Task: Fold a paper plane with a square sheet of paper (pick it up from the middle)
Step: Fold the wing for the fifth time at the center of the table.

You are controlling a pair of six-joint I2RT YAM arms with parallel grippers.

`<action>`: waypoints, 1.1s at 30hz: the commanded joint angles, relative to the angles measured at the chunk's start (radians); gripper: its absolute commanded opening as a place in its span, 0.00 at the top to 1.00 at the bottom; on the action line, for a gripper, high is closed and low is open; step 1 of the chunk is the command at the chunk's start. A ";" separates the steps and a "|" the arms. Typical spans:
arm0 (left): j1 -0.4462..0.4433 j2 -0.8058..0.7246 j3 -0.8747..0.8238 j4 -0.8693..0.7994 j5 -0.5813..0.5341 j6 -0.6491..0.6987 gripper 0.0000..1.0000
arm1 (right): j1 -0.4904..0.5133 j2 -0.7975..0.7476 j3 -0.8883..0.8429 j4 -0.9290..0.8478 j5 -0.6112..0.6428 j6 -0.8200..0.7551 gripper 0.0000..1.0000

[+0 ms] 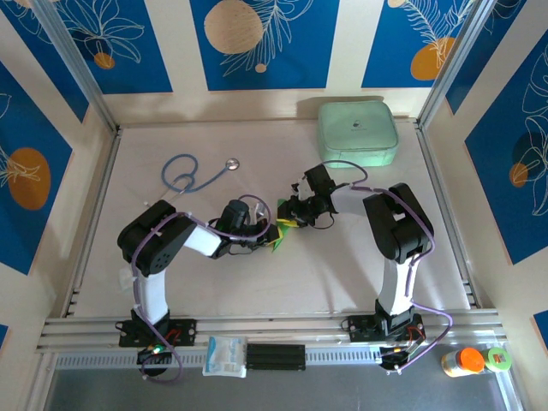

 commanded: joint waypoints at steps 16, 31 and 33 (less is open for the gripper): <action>-0.013 0.100 -0.064 -0.171 -0.106 0.010 0.94 | 0.008 -0.046 -0.076 0.057 -0.018 0.004 0.65; -0.014 0.085 -0.065 -0.168 -0.098 0.020 0.88 | 0.024 0.017 0.008 -0.028 0.010 -0.022 0.70; -0.013 0.076 -0.064 -0.174 -0.094 0.021 0.88 | 0.026 0.019 0.013 -0.043 0.025 -0.021 0.71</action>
